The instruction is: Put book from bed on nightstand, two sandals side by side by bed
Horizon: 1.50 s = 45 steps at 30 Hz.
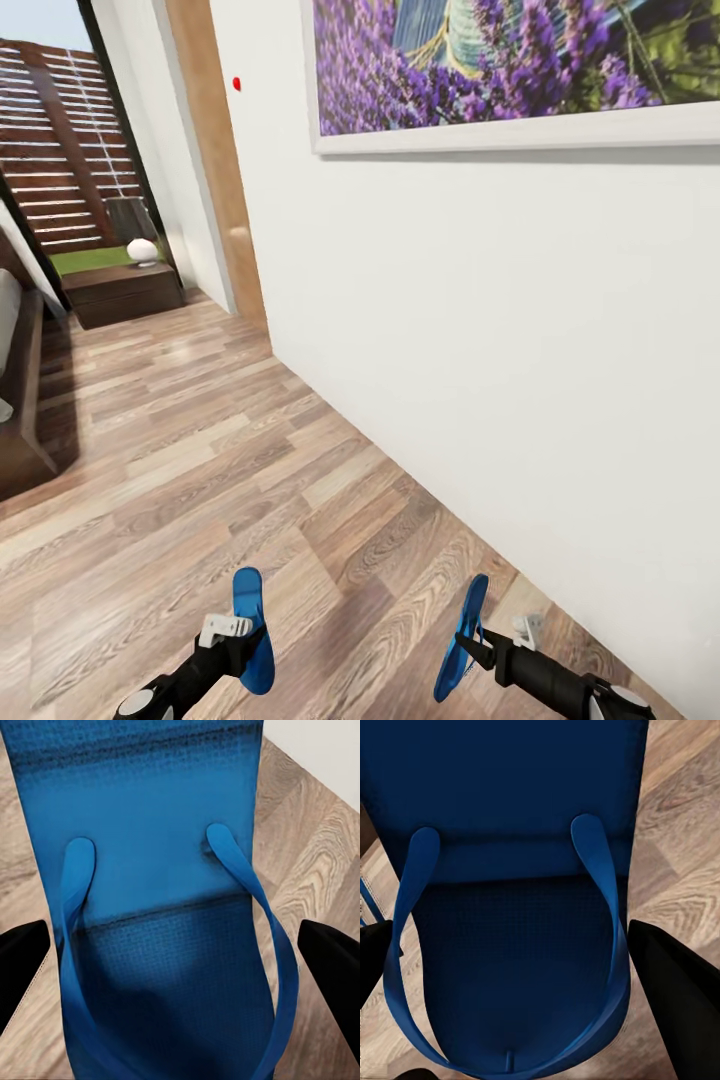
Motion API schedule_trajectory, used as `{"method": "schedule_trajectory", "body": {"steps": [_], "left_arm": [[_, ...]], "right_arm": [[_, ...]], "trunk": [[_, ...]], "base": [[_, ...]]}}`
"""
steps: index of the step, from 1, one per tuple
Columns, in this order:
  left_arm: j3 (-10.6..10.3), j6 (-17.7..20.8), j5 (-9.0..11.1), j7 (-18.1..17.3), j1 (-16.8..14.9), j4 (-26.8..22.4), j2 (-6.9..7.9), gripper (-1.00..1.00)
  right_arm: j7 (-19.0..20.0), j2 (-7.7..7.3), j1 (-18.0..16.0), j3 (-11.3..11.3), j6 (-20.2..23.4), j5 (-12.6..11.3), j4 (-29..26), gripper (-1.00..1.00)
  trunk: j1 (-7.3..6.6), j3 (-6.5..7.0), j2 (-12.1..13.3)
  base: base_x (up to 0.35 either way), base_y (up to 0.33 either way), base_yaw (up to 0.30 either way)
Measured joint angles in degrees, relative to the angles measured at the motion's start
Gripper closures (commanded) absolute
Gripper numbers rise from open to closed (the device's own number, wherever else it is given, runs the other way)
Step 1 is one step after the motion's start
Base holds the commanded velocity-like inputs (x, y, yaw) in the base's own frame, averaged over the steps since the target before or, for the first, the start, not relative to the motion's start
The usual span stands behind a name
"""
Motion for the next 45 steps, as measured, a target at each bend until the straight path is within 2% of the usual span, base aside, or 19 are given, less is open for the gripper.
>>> {"method": "schedule_trajectory", "body": {"steps": [18, 27, 45], "left_arm": [[0.0, 0.01, -0.01, 0.01, 0.0, 0.0, 0.0, 1.0], [0.0, 0.02, 0.0, 0.06, 0.0, 0.0, 0.0, 1.0], [0.0, -0.01, 0.01, 0.04, 0.01, 0.0, 0.0, 1.0]], "right_arm": [[0.0, 0.02, 0.0, 0.0, 0.01, 0.05, 0.0, 1.0], [-0.01, 0.07, 0.01, 0.0, 0.01, 3.44, 0.0, 1.0], [-0.05, 0.07, 0.01, 0.0, 0.01, 3.62, 0.0, 1.0]], "trunk": [[0.0, -0.6, 0.0], [0.0, -0.9, 0.0], [0.0, -1.5, 0.0]], "base": [[0.0, 0.0, 0.269], [0.0, 0.0, 0.269], [0.0, 0.0, 0.27]]}}
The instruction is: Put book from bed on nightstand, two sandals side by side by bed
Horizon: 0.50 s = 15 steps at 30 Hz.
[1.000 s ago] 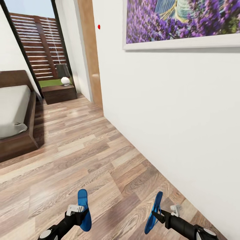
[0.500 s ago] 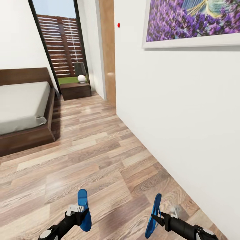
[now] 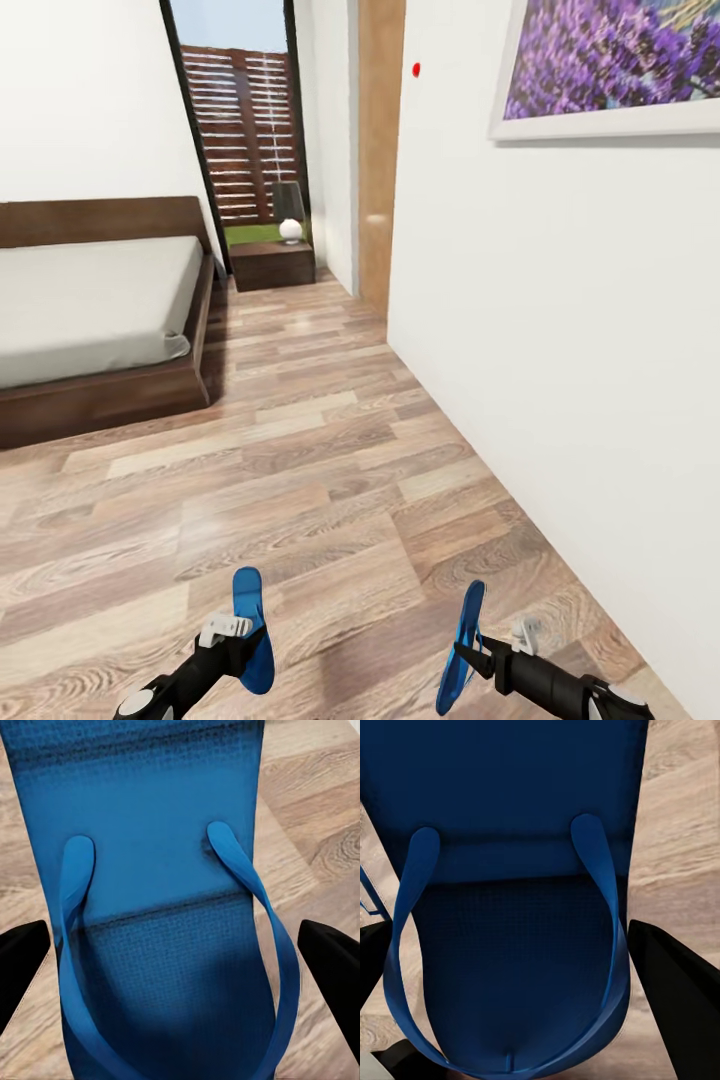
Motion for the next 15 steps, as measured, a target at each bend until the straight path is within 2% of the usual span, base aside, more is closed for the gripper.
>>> {"method": "schedule_trajectory", "body": {"steps": [11, 15], "left_arm": [[0.0, 0.02, 0.02, -0.01, -0.01, 0.0, -0.05, 1.0], [0.0, -0.03, 0.02, -0.03, -0.03, 0.02, -0.06, 1.0]], "right_arm": [[0.02, 0.0, -0.01, 0.0, 0.0, 0.0, 0.0, 1.0], [0.05, 0.05, 0.01, 0.07, 0.0, 0.14, -0.02, 1.0]], "trunk": [[0.0, -0.37, 0.0], [0.0, -0.43, 0.0]], "base": [[0.0, 0.0, 0.265], [0.0, 0.0, 0.038]]}}
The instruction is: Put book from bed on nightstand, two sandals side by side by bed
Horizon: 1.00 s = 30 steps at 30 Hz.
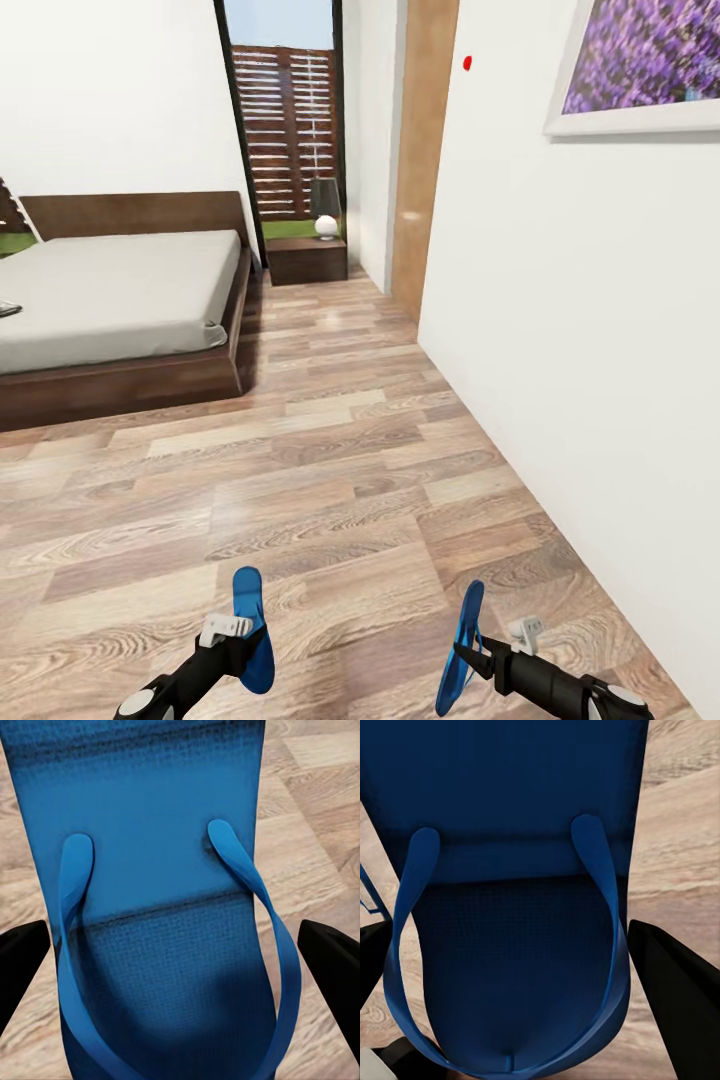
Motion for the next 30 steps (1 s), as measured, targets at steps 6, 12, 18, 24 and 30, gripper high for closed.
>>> {"method": "schedule_trajectory", "body": {"steps": [6, 12, 18, 24, 30], "left_arm": [[0.0, 0.05, 0.01, 0.03, 0.0, 0.0, -0.01, 1.0], [0.0, 0.04, 0.01, 0.03, 0.0, 0.0, -0.03, 1.0], [0.0, 0.04, 0.01, 0.02, 0.0, 0.0, -0.02, 1.0], [0.0, 0.0, 0.01, 0.03, 0.0, 0.0, -0.02, 1.0], [0.0, 0.06, -0.01, 0.02, 0.02, 0.0, -0.03, 1.0]], "right_arm": [[0.0, 0.03, 0.0, 0.08, -0.07, 0.09, 0.0, 1.0], [0.01, 0.03, 0.0, 0.1, -0.08, 0.09, 0.0, 1.0], [0.01, 0.03, -0.01, 0.11, -0.08, 0.09, 0.0, 1.0], [0.0, 0.03, 0.03, 0.11, -0.08, 0.1, 0.0, 1.0], [0.01, 0.03, -0.01, 0.11, -0.08, 0.1, 0.0, 1.0]], "trunk": [[0.0, 0.21, 0.0], [0.0, 0.74, 0.0], [0.0, 1.3, 0.0], [0.0, 1.85, 0.0], [0.0, 2.12, 0.0]], "base": [[0.0, 0.0, 0.005], [0.0, 0.0, 0.0], [0.0, 0.0, 0.0], [0.0, 0.0, 0.0], [0.0, 0.0, 0.0]]}}
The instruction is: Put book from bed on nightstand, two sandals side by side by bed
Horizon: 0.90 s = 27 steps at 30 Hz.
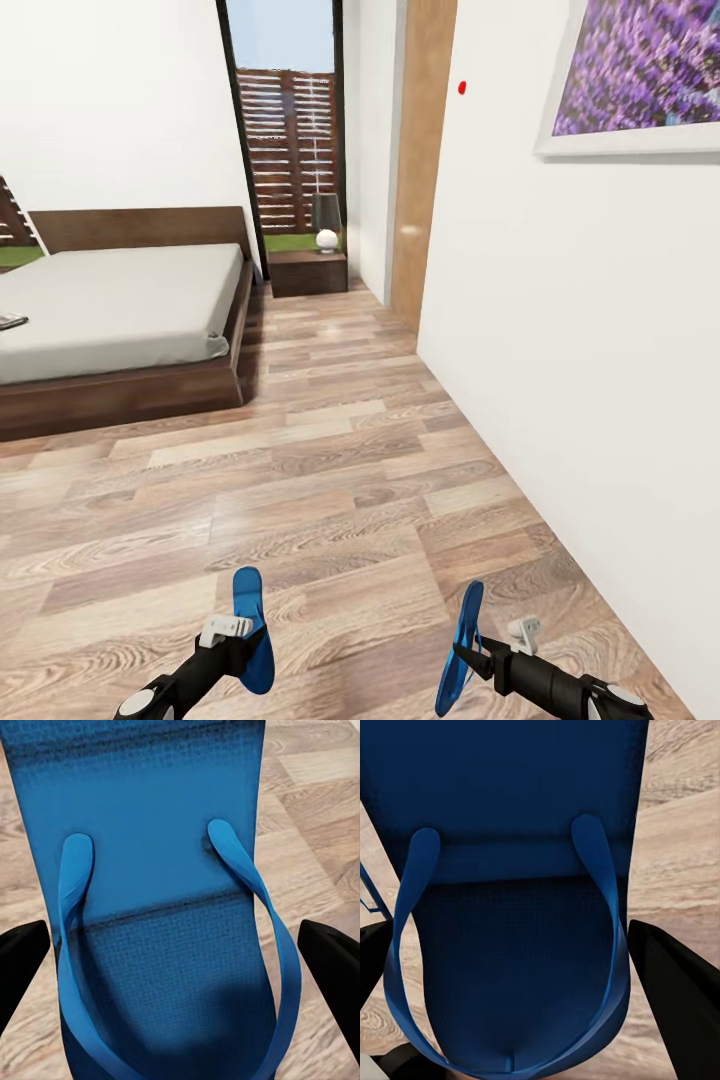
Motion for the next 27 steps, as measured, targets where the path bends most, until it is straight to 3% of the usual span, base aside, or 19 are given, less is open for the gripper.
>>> {"method": "schedule_trajectory", "body": {"steps": [6, 27], "left_arm": [[0.0, 0.0, 0.0, 0.0, -0.01, 0.0, 0.02, 1.0], [0.0, 0.01, -0.03, 0.0, 0.0, 0.0, 0.03, 1.0]], "right_arm": [[-0.01, 0.0, 0.0, 0.0, 0.0, 0.01, 0.0, 1.0], [-0.01, 0.07, 0.0, 0.01, 0.0, 0.02, 0.0, 1.0]], "trunk": [[-0.02, 0.02, 0.0], [-0.03, 0.02, 0.0]], "base": [[0.111, 0.0, 0.0], [0.318, 0.0, 0.003]]}}
